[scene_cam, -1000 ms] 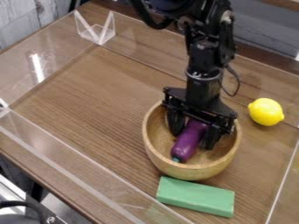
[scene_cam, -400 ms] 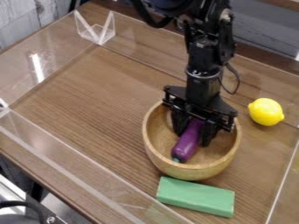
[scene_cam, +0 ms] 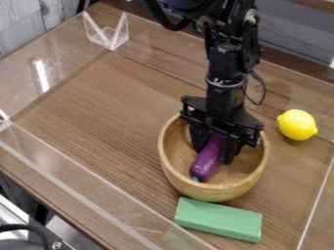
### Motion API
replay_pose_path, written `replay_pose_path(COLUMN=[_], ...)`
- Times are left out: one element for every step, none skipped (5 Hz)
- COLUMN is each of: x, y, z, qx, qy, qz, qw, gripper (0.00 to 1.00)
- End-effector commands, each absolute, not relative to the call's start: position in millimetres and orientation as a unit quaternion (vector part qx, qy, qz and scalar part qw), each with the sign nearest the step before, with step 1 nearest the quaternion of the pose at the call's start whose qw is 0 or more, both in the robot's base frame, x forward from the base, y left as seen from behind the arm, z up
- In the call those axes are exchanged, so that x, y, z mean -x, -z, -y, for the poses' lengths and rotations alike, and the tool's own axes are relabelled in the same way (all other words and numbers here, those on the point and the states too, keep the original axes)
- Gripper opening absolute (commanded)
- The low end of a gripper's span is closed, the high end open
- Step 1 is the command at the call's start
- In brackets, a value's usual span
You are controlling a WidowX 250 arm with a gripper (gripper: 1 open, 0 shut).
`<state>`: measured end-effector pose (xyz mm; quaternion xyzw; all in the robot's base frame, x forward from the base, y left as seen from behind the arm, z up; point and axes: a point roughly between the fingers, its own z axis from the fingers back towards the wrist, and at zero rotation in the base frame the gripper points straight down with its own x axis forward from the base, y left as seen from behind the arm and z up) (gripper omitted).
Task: Remove the purple eggplant from inside the brown bowl and put it on the table
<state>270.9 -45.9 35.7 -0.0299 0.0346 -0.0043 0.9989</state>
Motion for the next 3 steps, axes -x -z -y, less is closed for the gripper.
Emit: replay_pose_path(x=[-280.2, -279.2, -278.3], y=[-57.4, -59.4, -61.3], z=[43.4, 41.6, 39.8], qx=[0.037, 0.038, 0.039], qy=[-0.002, -0.004, -0.007], qz=[0.001, 0.000, -0.001], qw=[0.999, 0.999, 0.999], gripper=[0.00, 0.00, 0.00])
